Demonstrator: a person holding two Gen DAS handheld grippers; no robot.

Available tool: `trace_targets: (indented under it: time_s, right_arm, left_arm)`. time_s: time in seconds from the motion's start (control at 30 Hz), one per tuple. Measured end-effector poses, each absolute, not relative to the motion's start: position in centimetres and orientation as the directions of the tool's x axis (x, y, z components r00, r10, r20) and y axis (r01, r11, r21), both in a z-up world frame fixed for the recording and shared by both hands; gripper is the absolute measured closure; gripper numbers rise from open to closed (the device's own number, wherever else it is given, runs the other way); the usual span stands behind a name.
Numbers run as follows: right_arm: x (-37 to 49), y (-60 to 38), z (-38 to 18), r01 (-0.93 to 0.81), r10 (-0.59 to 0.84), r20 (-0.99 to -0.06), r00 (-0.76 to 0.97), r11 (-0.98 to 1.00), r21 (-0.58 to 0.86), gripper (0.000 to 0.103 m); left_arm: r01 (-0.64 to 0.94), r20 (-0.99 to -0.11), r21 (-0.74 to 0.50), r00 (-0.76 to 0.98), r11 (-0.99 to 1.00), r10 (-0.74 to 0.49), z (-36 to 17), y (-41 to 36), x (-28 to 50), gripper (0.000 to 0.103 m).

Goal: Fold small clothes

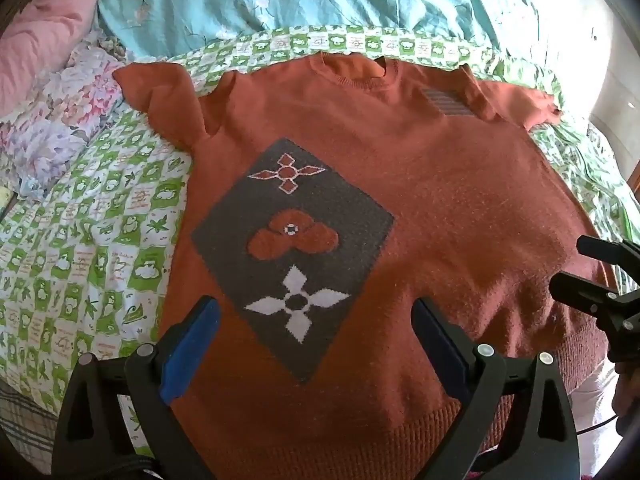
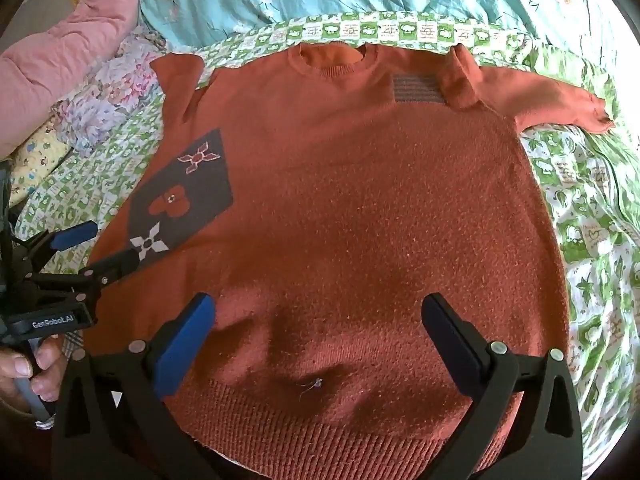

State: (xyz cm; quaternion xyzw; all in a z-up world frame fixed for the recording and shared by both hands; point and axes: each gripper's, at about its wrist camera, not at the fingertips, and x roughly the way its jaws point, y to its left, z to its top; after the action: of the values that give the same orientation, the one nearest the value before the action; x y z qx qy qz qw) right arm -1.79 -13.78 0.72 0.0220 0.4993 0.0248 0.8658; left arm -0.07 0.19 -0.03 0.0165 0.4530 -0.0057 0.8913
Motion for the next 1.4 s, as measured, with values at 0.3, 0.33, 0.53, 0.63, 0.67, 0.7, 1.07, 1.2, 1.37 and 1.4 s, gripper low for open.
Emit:
trace_targets:
  time_s: [0.3, 0.33, 0.53, 0.63, 0.67, 0.7, 1.07, 1.2, 1.37, 1.4]
  right_arm:
    - [-1.82, -13.59, 0.58, -0.020, 0.070, -0.871, 0.486, 0.997, 0.069, 0.000]
    - [-2.00, -13.49, 0.49, -0.019, 0.066, -0.868, 0.493, 0.998, 0.064, 0.000]
    - [-2.00, -13.48, 0.69, -0.016, 0.068, -0.867, 0.494, 0.998, 0.069, 0.000]
    - [-1.91, -13.31, 0.47, -0.020, 0.072, -0.860, 0.506, 0.997, 0.072, 0.000]
    - [-1.98, -13.16, 0.33, -0.021, 0.072, -0.859, 0.506, 0.997, 0.071, 0.000]
    - [-1.90, -13.24, 0.37, -0.021, 0.073, -0.860, 0.505, 0.997, 0.073, 0.000]
    - [-1.98, -13.52, 0.63, -0.021, 0.064, -0.866, 0.495, 0.998, 0.061, 0.000]
    - [-1.91, -13.73, 0.77, -0.021, 0.059, -0.867, 0.494, 0.998, 0.056, 0.000]
    - [-1.98, -13.91, 0.96, -0.017, 0.108, -0.856, 0.506, 0.993, 0.116, 0.000]
    - [-1.99, -13.97, 0.97, -0.017, 0.115, -0.854, 0.507, 0.992, 0.123, 0.000]
  left_arm:
    - [0.003, -0.817, 0.033, 0.576, 0.999, 0.025, -0.46, 0.42, 0.32, 0.006]
    - [0.005, -0.817, 0.033, 0.576, 0.999, 0.024, -0.52, 0.50, 0.34, 0.006]
    - [0.006, -0.806, 0.048, 0.590, 0.999, 0.035, -0.31, 0.38, 0.29, 0.006]
    - [0.010, -0.805, 0.060, 0.592, 0.998, 0.043, -0.19, 0.37, 0.29, 0.006]
    - [0.011, -0.807, 0.060, 0.590, 0.998, 0.042, -0.19, 0.34, 0.29, 0.006]
    - [0.012, -0.807, 0.059, 0.589, 0.998, 0.040, -0.19, 0.34, 0.27, 0.006]
    - [0.005, -0.809, 0.039, 0.587, 0.999, 0.029, 0.02, 0.47, 0.32, 0.006]
    - [0.005, -0.805, 0.036, 0.592, 0.999, 0.026, 0.07, 0.49, 0.33, 0.006]
    - [0.002, -0.811, 0.041, 0.584, 0.999, 0.032, 0.12, 0.48, 0.43, 0.006]
    - [0.002, -0.811, 0.042, 0.585, 0.999, 0.032, 0.13, 0.47, 0.43, 0.006]
